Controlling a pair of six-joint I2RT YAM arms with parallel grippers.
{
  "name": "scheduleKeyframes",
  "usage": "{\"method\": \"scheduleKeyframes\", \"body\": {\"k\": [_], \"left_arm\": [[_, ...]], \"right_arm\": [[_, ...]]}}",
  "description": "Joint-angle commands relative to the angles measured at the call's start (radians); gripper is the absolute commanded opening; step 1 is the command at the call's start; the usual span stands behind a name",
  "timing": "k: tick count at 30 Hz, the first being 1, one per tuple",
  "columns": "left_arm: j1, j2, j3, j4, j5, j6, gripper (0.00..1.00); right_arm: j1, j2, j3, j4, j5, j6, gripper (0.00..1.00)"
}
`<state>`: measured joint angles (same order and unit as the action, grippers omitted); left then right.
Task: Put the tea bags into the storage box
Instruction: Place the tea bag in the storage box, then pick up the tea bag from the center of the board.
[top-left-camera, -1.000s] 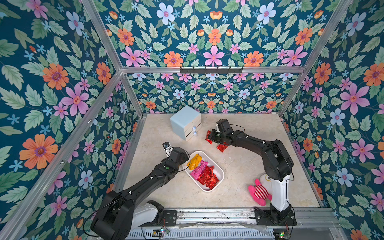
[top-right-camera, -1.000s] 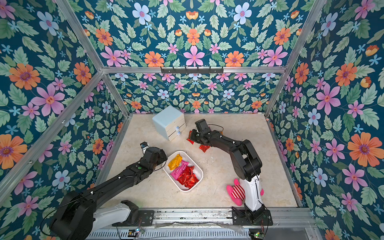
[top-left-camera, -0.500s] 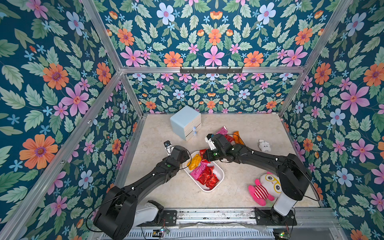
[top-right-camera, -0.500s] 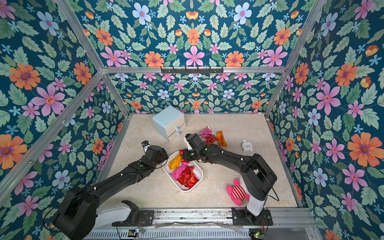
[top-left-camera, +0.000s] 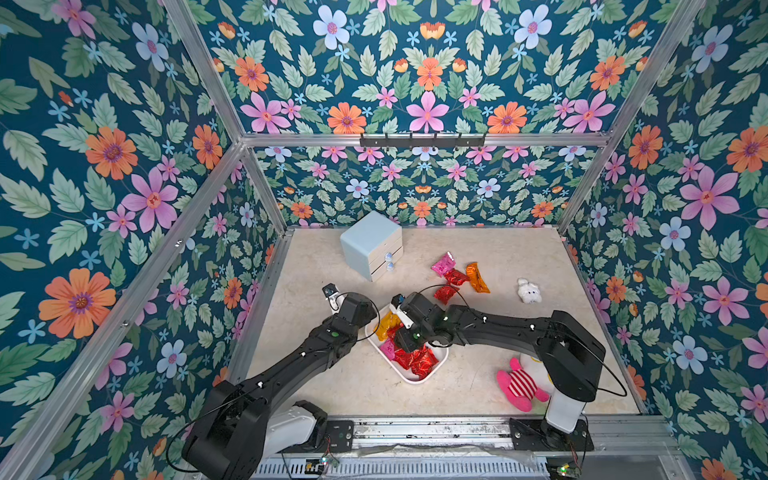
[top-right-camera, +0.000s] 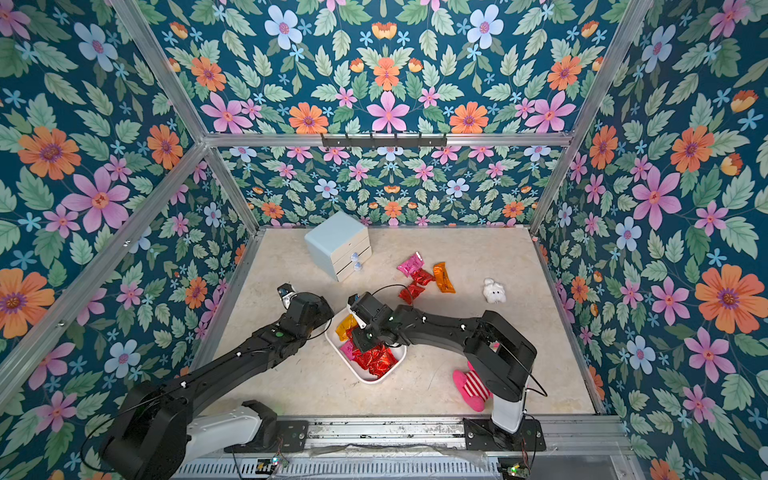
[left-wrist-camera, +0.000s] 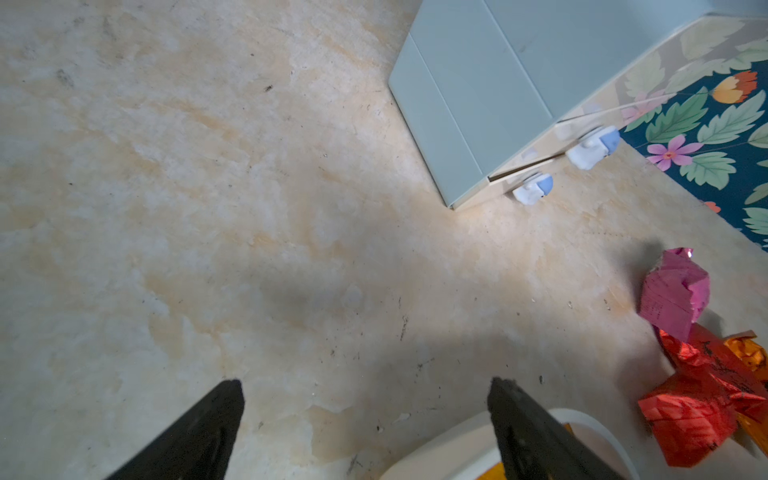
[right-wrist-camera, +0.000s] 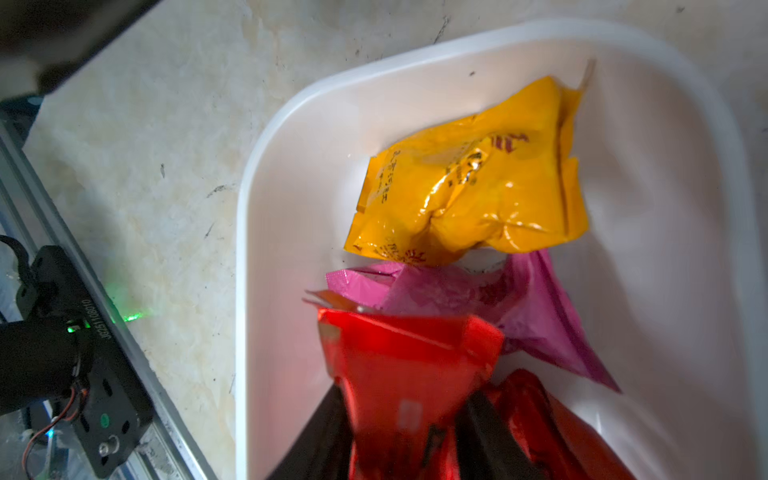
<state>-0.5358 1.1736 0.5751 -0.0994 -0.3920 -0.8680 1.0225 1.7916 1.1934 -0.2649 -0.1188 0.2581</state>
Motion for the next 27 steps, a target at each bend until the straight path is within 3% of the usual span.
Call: {"method": "scheduleKeyframes", "body": {"k": [1, 7, 14, 22, 27], "left_arm": [[0.002, -0.003, 0.0, -0.014, -0.018, -0.002, 0.98], [0.001, 0.019, 0.027, -0.003, 0.002, 0.02, 0.98], [0.0, 0.058, 0.062, 0.02, 0.058, 0.052, 0.98], [0.0, 0.081, 0.059, 0.04, 0.099, 0.054, 0.98], [0.0, 0.077, 0.041, 0.043, 0.093, 0.053, 0.98]], "right_arm": [[0.002, -0.049, 0.0, 0.022, 0.047, 0.009, 0.56], [-0.053, -0.12, 0.027, -0.002, 0.148, 0.06, 0.66], [-0.266, -0.158, 0.013, -0.018, 0.234, 0.253, 0.66], [-0.571, -0.15, -0.189, 0.246, -0.028, 0.471, 0.67], [-0.601, -0.055, -0.162, 0.28, -0.098, 0.441, 0.76]]}}
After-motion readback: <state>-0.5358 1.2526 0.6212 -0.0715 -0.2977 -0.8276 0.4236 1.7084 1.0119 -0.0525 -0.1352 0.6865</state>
